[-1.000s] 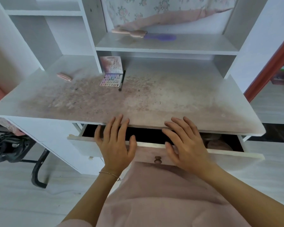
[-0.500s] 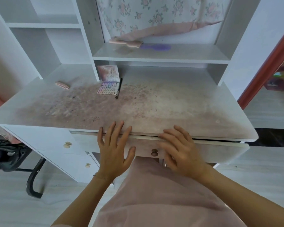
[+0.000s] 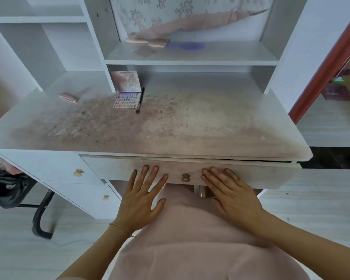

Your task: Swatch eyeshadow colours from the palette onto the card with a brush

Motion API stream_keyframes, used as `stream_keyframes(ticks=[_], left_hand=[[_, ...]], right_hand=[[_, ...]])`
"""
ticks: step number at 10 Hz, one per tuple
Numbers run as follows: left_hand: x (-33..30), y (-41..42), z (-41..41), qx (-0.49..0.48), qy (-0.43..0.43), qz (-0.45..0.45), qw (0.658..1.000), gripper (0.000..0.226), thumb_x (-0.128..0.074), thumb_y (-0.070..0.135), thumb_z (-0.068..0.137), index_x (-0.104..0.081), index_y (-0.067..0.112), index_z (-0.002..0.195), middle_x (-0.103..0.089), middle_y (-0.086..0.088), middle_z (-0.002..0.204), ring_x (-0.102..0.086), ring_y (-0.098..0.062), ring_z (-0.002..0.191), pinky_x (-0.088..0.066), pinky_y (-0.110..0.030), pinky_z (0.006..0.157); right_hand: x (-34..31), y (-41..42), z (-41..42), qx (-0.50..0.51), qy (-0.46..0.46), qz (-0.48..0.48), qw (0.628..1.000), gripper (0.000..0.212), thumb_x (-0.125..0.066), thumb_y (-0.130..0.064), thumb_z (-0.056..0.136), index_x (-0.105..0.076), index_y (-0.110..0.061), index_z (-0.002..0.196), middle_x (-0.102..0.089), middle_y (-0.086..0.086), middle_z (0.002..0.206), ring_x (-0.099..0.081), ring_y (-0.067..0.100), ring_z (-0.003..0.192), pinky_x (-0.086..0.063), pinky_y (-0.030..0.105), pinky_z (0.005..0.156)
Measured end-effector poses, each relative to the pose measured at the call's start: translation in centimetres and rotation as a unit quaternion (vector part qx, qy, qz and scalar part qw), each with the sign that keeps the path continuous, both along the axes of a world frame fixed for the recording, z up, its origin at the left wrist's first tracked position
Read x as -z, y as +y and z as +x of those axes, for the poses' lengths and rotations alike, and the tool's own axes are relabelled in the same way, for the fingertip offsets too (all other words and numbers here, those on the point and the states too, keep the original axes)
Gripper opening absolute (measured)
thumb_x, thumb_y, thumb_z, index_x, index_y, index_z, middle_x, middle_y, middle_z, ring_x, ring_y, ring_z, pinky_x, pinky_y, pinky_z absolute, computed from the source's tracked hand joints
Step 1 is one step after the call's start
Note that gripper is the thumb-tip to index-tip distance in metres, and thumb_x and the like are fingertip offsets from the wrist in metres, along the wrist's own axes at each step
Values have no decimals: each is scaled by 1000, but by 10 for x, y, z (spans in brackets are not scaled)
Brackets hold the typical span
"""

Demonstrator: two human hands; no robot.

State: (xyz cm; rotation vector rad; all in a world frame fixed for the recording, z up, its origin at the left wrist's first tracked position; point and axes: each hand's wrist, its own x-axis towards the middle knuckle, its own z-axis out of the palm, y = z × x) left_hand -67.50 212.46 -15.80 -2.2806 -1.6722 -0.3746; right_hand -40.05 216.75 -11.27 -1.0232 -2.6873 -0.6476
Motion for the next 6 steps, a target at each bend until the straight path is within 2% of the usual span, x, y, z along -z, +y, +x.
stream_keyframes(ticks=[1, 2, 3, 4, 5, 6], left_hand=[[-2, 10, 1, -19, 13, -16, 1000, 64, -33, 56, 87, -24, 27, 143, -15, -8, 152, -5, -27, 142, -7, -48, 113], [-6, 21, 2, -29, 21, -23, 999, 66, -31, 59, 86, -26, 25, 143, -16, -8, 151, -5, -24, 141, -7, -48, 113], [-8, 23, 5, -36, 22, -37, 998, 68, -32, 61, 86, -27, 24, 142, -15, -8, 151, -5, -24, 141, -8, -48, 113], [-6, 22, 8, -40, 26, -21, 999, 69, -33, 60, 85, -27, 23, 143, -15, -9, 151, -5, -25, 141, -9, -51, 111], [-13, 14, 8, -20, 21, -12, 1000, 65, -38, 53, 85, -29, 23, 142, -19, -12, 150, -9, -28, 140, -12, -55, 110], [-27, 10, 18, -19, -28, 36, 999, 50, -46, 38, 84, -52, 15, 128, -47, -15, 137, -41, -33, 128, -32, -50, 104]], right_hand=[[3, 9, -3, -1, 5, 17, 1000, 51, -43, -22, 79, -51, -11, 128, -48, 1, 137, -43, 18, 126, -25, 37, 107], [0, 22, -3, 12, -4, 10, 1000, 53, -54, -25, 76, -53, -12, 127, -51, 1, 135, -51, 18, 121, -36, 39, 104], [0, 26, -3, 19, -6, 13, 1000, 50, -48, -23, 77, -53, -13, 126, -53, 1, 132, -56, 17, 116, -39, 42, 99], [-2, 24, -4, 24, -8, 10, 1000, 54, -61, -21, 72, -55, -12, 125, -53, 2, 133, -54, 19, 118, -38, 45, 99], [-8, 15, -6, 31, -12, -42, 999, 63, -75, -23, 63, -58, -13, 123, -51, 7, 134, -50, 24, 122, -38, 51, 98], [-23, 3, -14, 49, -18, -136, 989, 53, -64, -33, 78, -52, -19, 128, -44, 8, 141, -37, 26, 132, -27, 54, 105]])
